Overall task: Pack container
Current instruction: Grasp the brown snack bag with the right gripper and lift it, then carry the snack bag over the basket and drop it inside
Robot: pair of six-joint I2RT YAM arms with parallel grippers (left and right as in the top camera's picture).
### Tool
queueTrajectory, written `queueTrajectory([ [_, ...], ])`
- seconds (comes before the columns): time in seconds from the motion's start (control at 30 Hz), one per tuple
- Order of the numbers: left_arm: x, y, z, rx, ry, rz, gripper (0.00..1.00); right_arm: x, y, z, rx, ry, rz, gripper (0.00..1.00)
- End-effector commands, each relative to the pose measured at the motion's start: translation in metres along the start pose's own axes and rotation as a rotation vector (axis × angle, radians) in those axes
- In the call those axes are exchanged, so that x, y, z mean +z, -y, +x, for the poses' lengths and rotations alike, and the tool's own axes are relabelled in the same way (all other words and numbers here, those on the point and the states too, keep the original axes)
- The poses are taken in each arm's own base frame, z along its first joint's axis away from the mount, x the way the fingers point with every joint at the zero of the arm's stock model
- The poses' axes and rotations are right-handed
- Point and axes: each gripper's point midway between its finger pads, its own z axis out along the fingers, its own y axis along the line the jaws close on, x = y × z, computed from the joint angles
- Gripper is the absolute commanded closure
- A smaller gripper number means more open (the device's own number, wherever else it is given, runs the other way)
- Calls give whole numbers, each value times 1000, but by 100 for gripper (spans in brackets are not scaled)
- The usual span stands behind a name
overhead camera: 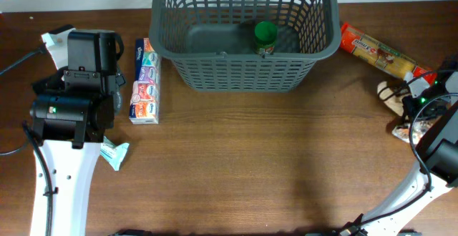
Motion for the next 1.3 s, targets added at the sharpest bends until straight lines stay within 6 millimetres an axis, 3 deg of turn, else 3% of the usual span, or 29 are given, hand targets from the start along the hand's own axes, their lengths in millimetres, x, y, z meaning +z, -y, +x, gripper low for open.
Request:
queueTrajectory([
  [0.0,-5,-6,-5,-16,19,-10,1,26,-6,-2,54,-12,-37,96],
  [0.17,-5,-6,-5,-16,19,-10,1,19,-7,-27,170,65,-36,96],
  [0.23,-5,-6,-6,-16,20,-10,1,8,-6,-42,234,109,-37,96],
  [0.33,-5,-6,-5,-16,19,-10,1,-24,2,-68,377,186,-16,96],
  [0.4,-5,-6,-5,-16,19,-10,1,-56,5,-84,442,240,-28,96],
  [0.5,-5,-6,-5,-16,19,-10,1,-122,-2,-105,433,346,-95,96],
  [0.67,-5,-6,-5,-16,19,-10,1,-237,-20,-117,373,559,-160,96],
  [0.9,-5,-6,-5,-16,19,-10,1,-406,-78,-118,258,1030,-352,96],
  [1.0,-5,-6,-5,-16,19,-10,1,-467,-105,-119,228,1192,-492,96],
  [1.07,-5,-6,-5,-16,19,-10,1,-499,-131,-125,181,1265,-592,96],
  [1.13,-5,-6,-5,-16,19,-10,1,-517,-159,-132,97,1300,-656,96],
  [1.27,-5,-6,-5,-16,19,-10,1,-530,-229,-154,-47,1321,-714,96],
])
